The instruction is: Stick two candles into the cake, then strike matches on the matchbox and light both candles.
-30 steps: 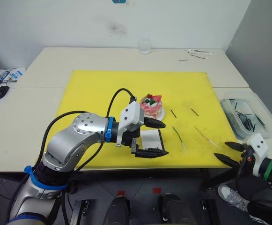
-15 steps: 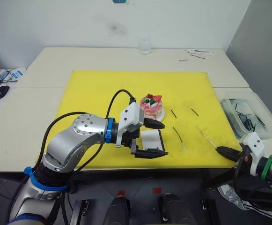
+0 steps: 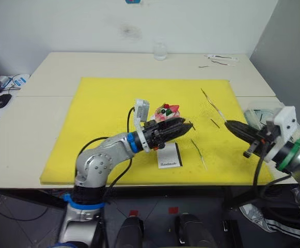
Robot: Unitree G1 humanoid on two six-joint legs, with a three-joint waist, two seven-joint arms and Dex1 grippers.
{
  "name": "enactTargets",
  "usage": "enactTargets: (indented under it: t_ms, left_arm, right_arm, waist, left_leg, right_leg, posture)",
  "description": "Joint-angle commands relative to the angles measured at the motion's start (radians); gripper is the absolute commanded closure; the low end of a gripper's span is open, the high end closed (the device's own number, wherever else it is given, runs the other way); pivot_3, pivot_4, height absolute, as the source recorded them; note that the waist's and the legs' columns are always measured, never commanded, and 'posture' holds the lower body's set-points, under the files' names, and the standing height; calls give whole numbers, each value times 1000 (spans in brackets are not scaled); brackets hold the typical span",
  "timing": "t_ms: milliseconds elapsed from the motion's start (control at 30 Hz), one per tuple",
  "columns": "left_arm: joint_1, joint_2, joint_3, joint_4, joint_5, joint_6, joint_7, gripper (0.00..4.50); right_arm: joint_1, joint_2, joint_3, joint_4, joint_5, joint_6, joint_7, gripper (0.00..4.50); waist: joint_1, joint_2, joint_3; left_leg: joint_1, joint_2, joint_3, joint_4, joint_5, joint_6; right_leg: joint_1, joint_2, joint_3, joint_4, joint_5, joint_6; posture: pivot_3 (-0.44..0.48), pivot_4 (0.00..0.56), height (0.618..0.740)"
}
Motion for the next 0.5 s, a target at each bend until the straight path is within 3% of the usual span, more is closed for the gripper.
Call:
enactTargets:
  t_ms: [33,233,500]
  left_arm:
    - [-58,-83,-9,53,33,-77,36,1781]
    - [-121,-186,1,93,33,-120,53,1781]
    - [-155,-214,56,107,-37,-95,74,1781]
  right_arm:
    - [-61,32,17,-57,37,22,-76,4500]
    - [-78,46,53,-76,34,4,-89,4500]
    - [-59,57,61,-81,44,3,-99,4500]
  waist:
    - [1,0,0]
    - [3,0,0]
    - [1,0,0]
  left_leg:
    - [0,0,0,0,0,0]
    - [-2,-1,0,0,0,0]
    - [-2,0,-1,0,0,0]
  right_leg:
    - [0,0,0,0,1,2]
    - [-1,0,0,-2,1,2]
    - [-1,1,0,-1,1,1]
  posture:
    - [0,150,740]
    - [0,150,740]
    - [0,150,740]
